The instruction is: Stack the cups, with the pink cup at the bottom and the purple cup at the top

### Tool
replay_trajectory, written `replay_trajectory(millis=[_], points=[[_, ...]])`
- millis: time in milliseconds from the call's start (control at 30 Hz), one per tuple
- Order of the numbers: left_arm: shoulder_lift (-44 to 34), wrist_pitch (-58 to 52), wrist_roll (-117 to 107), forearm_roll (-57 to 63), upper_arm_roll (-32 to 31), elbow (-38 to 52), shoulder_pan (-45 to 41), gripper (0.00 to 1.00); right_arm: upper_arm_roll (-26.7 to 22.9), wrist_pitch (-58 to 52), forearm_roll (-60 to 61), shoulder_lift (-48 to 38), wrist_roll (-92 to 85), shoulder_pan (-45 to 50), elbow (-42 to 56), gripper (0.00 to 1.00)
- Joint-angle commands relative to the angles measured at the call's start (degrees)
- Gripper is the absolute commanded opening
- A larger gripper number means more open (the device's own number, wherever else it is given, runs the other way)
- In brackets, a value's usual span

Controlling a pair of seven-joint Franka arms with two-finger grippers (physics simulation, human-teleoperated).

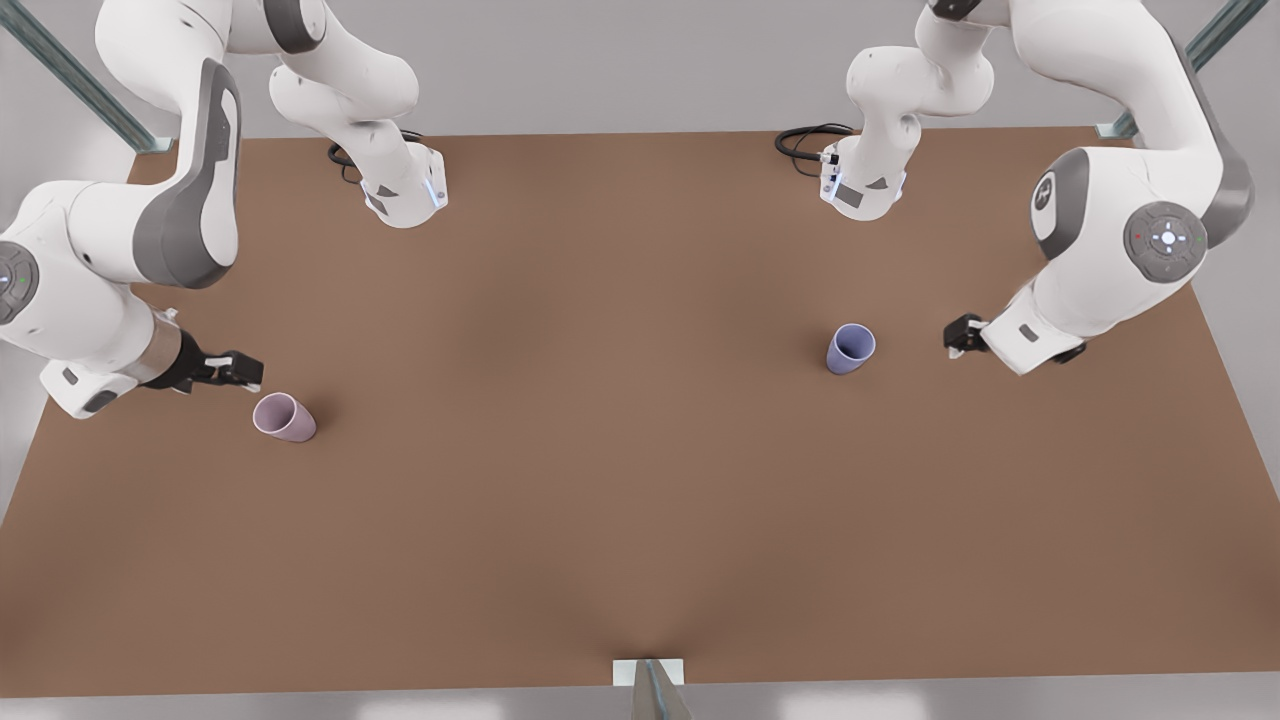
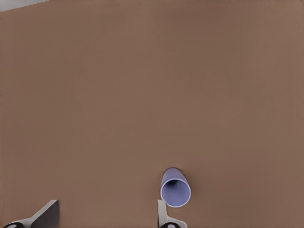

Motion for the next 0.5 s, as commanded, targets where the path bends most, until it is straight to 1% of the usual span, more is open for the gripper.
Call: replay_trajectory(millis=[0,67,100,200,233,267,467], points=[[0.0,3.8,-2.4,0.4,0.1,0.1,0.0,1.0,0.0,3.2,0.5,-0.2,-3.2,-0.2,-0.5,1.0],[1.3,3.7,-3.3,0.4,0.2,0.3,0.1,1.0,-0.1,3.4,0.5,-0.1,-3.9,-0.2,-1.7,1.0],[1.3,0.8,-3.0,0.2,0.3,0.3,0.7,1.0,-0.2,6.0,0.5,0.1,-3.9,-0.3,-4.1,1.0],[2.5,-2.6,-2.4,0.3,0.2,-0.4,1.1,1.0,-0.3,13.1,-0.4,0.4,-3.8,-0.2,-10.3,1.0],[2.6,-2.8,-2.3,0.3,0.2,-0.4,1.1,1.0,-1.1,17.4,-0.6,0.1,-3.9,-0.1,-13.7,1.0],[2.6,-5.0,-2.3,0.3,0.1,-0.4,1.1,1.0,-2.1,18.7,-0.6,0.5,-3.9,0.2,-14.9,1.0],[3.5,-4.0,-2.4,0.5,0.0,0.1,1.1,1.0,-2.2,29.8,-0.6,0.8,-11.7,-5.7,-23.3,1.0]])
